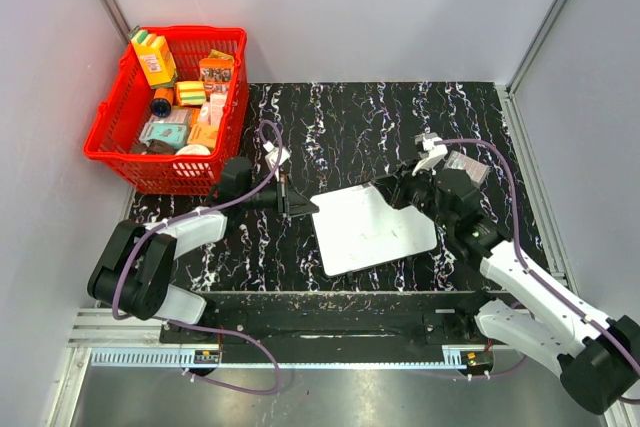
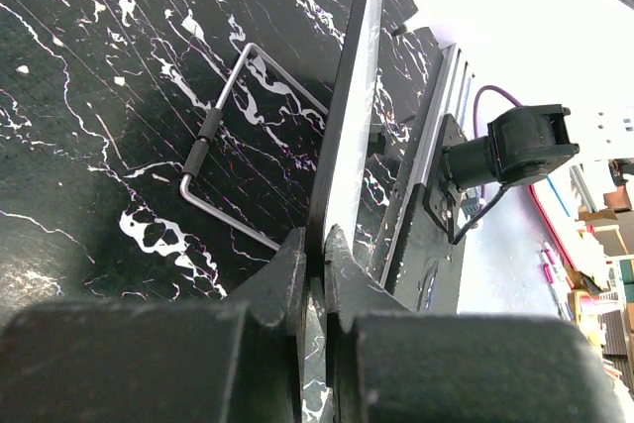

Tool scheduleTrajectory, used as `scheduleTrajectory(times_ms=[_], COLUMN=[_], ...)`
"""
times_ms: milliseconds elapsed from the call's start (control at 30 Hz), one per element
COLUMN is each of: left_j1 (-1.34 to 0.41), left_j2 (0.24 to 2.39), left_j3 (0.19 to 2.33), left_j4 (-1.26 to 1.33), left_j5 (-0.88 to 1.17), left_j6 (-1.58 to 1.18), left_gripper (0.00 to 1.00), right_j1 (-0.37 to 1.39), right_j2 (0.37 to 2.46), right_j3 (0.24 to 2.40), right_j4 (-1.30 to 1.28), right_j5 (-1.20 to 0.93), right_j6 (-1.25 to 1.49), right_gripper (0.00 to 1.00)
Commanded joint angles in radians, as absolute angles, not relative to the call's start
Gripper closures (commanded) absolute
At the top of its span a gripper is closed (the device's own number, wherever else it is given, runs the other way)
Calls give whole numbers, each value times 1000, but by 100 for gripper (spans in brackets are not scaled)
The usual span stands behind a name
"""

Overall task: Write a sentence on the whiteboard
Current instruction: Write on the whiteboard at the whiteboard stand.

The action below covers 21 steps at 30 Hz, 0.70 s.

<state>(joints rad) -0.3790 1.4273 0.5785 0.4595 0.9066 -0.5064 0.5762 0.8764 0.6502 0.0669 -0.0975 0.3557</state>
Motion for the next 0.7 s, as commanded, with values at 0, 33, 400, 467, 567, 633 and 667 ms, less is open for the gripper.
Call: scheduleTrajectory(times_ms=[0, 33, 400, 467, 567, 633, 667], left_j1=[-377, -379, -377, -377, -377, -377, -377], left_j2=[1410, 1407, 1396, 1405, 1416, 1414, 1416], left_j3=[537, 532, 485, 485, 485, 485, 483], left_j4=[452, 459, 534, 548, 568, 569, 571], left_j5=[813, 810, 810, 824, 834, 835, 828], left_j6=[-388, -390, -431, -437, -446, -445, -443], left_gripper=[100, 100, 100, 100, 100, 100, 100], right_j1=[588, 586, 591, 597, 603, 606, 606], right_j2=[923, 926, 919, 922, 930, 927, 922], right_j3=[707, 710, 666, 658, 647, 637, 632], right_j4=[124, 127, 219, 239, 261, 271, 279], right_j5=[-57, -58, -155, -169, -199, -207, -215], right_j6=[366, 374, 384, 374, 354, 348, 338], right_gripper=[100, 100, 100, 100, 100, 100, 100])
